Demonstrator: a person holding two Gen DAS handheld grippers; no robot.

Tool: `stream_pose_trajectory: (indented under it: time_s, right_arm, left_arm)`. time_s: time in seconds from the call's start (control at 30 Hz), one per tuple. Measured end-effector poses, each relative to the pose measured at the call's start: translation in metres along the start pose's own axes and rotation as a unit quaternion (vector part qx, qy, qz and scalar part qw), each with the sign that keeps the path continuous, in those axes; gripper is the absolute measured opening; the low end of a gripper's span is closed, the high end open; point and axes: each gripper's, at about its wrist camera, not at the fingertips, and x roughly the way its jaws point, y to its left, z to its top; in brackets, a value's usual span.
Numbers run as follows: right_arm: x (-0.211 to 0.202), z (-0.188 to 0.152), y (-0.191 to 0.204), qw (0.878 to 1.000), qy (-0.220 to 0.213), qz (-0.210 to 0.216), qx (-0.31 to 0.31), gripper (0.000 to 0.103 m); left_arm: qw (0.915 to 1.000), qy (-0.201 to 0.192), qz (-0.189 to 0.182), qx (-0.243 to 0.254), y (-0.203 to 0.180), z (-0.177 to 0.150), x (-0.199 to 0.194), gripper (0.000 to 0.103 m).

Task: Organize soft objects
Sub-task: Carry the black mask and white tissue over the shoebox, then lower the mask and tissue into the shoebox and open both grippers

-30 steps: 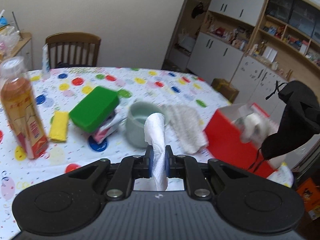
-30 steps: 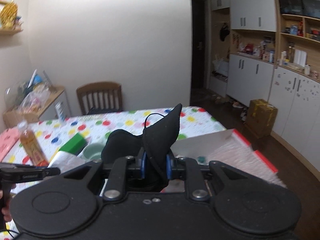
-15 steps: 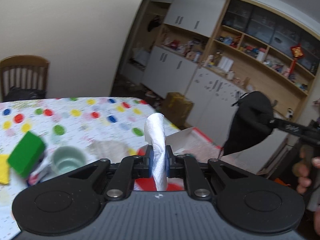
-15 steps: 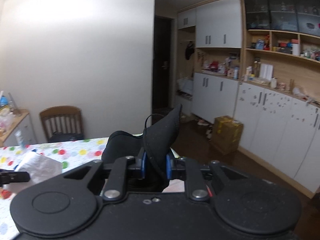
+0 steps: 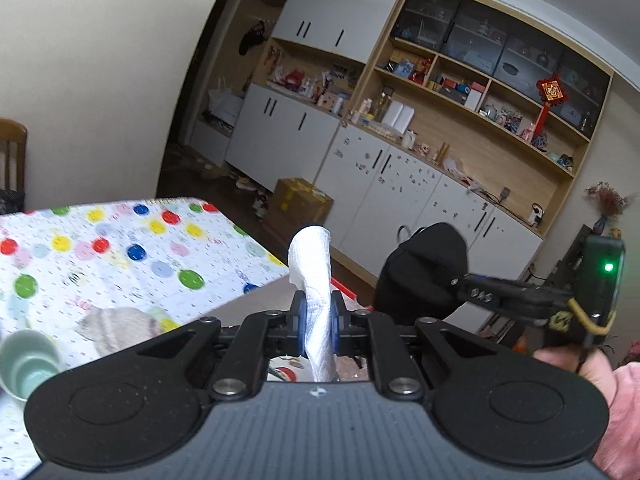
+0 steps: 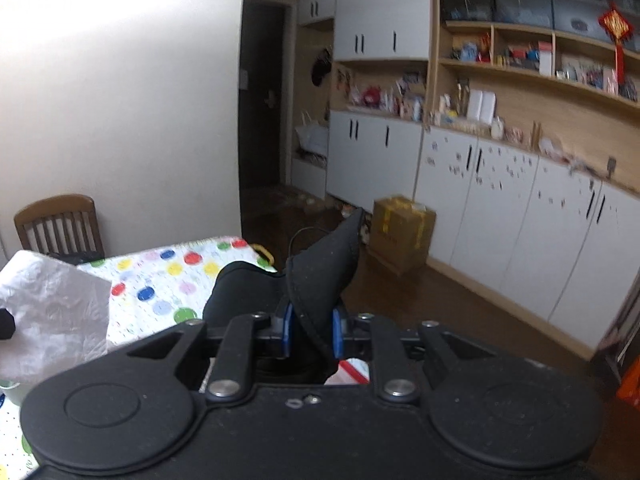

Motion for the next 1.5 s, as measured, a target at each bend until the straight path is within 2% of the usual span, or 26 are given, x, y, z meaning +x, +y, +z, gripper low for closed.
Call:
stream_pose_trajectory:
  time_s: [0.27,0.7,1.0,1.2,1.4,1.47,1.5]
  right_arm:
    - [0.040,-0.033,-0.002,0.997,0.066,0.007,0.026,0.018]
    - [0.079,-0.050,0.026,0.992,0.121,0.028,-0.012,0.021]
    - [0.086,-0.068,0.042,0.987,0.149,0.053,-0.042,0.022]
    - [0.081,-0.083,0.054,0.981,0.166,0.069,-0.078,0.023]
    - [0.069,-0.087,0.065,0.976,0.156,0.078,-0.130,0.032]
    - [0.064,-0.086,0.067,0.975,0.150,0.082,-0.144,0.040]
    - [0.062,-0.086,0.067,0.974,0.147,0.084,-0.147,0.048]
  left_arm:
    - [0.9990,0.043,0.011,-0.005,0.006,-0.018,0.042,0.011]
    - [0.9944,0.092,0.049,0.014,0.019,-0.039,0.070,0.011]
    - [0.9886,0.127,0.069,0.044,0.016,-0.042,0.087,0.011]
    - [0.9841,0.156,0.067,0.054,0.012,-0.045,0.095,0.011]
    - [0.9836,0.155,0.072,0.057,0.009,-0.045,0.094,0.011]
    - [0.9835,0.154,0.074,0.060,0.009,-0.044,0.093,0.011]
    - [0.9836,0.153,0.075,0.061,0.009,-0.043,0.092,0.011]
